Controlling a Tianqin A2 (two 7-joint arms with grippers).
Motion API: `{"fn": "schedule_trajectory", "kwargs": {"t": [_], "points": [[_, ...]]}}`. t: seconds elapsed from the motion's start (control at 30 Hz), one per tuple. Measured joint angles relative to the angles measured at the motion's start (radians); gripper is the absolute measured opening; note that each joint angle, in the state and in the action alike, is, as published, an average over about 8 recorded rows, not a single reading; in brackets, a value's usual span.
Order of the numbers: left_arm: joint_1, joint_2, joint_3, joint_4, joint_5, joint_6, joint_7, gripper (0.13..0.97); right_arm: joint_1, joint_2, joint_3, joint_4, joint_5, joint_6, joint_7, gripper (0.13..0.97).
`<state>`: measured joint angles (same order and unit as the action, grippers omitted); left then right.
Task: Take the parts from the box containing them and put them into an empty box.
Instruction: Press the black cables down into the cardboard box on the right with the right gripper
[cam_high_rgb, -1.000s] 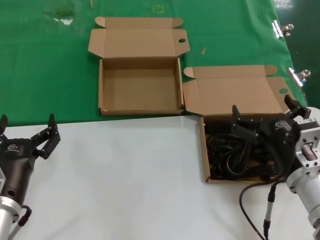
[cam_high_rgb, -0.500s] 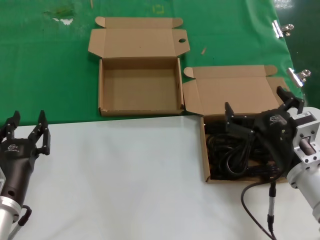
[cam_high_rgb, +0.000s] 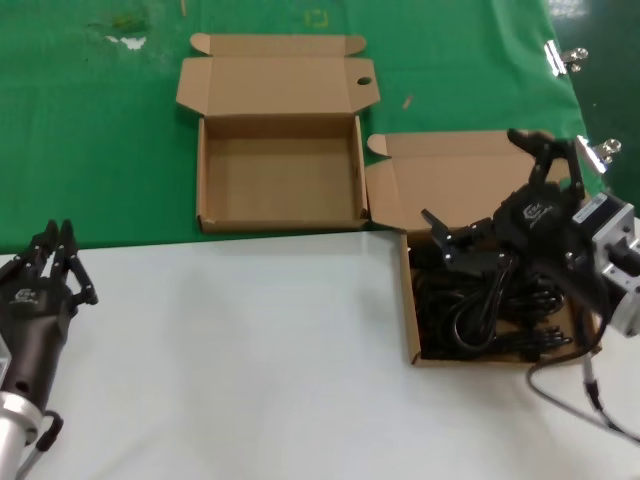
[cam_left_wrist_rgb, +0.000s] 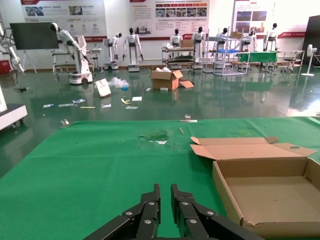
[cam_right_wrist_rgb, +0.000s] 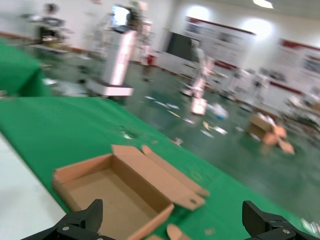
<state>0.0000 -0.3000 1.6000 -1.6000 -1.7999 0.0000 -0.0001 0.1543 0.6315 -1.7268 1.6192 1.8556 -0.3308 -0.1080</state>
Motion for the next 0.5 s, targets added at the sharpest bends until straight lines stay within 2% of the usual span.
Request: {"fn": "schedule_trajectory", "kwargs": {"t": [0.3,0.5], "points": [[0.0,0.0,0.0,0.0,0.0,0.0,0.0,0.159,0.165,0.128,-0.002,-0.082,0.01,-0.312,-0.151,0.965],[0.0,0.0,0.0,0.0,0.0,0.0,0.0,0.145,0.318,0.174,-0.046,-0.183,-0.01,-0.524,-0.318,0.965]]}}
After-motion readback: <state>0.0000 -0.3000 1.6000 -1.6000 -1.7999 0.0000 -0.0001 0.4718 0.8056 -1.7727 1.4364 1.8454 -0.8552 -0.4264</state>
